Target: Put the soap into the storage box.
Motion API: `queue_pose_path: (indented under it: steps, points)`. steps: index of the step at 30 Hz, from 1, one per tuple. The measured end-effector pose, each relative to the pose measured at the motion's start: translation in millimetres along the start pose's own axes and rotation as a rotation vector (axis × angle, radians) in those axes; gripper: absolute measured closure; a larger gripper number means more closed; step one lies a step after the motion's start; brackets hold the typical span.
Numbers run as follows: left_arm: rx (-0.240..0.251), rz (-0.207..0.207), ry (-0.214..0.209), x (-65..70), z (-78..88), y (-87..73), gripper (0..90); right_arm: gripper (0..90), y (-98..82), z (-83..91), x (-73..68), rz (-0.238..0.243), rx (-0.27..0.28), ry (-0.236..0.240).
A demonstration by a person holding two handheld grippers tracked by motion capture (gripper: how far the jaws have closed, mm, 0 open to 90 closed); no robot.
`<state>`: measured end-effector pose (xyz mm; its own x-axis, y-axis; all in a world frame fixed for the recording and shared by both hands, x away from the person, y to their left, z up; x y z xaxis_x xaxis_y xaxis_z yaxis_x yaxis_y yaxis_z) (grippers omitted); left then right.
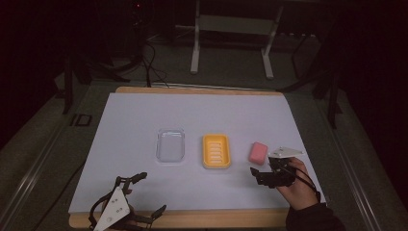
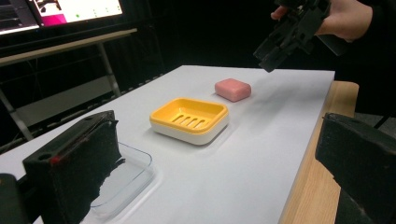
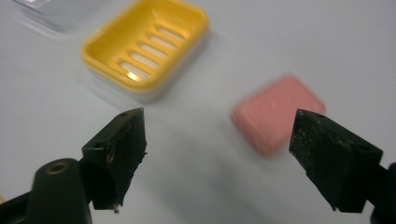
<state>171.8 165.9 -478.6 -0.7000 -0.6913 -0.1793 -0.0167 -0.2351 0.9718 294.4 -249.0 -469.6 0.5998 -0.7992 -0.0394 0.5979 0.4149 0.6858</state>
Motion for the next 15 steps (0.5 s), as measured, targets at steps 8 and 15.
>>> queue_pose_path:
  steps: [8,15]
  points:
    - [-0.017,-0.017,-0.001,1.9,-1.5,-0.7,0.5,16.1,1.9,-7.2,3.1,-0.141,-0.193,-0.015]
    - [-0.023,-0.016,-0.001,1.8,-1.8,-0.9,0.5,12.9,2.2,-14.7,3.1,-0.281,-0.345,-0.013]
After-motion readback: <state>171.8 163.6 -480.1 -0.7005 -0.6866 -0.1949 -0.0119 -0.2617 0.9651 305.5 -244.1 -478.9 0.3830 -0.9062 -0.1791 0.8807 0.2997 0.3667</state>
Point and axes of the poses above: each handheld gripper's, and its own axes: z roughly backward along the jaws, y roughly out of its top, x roughly to its right, the point moved 2 cm from there along -z, roughly forward along the jaws, and after that the axes turned 5 degrees about y, right-handed, at the moved point
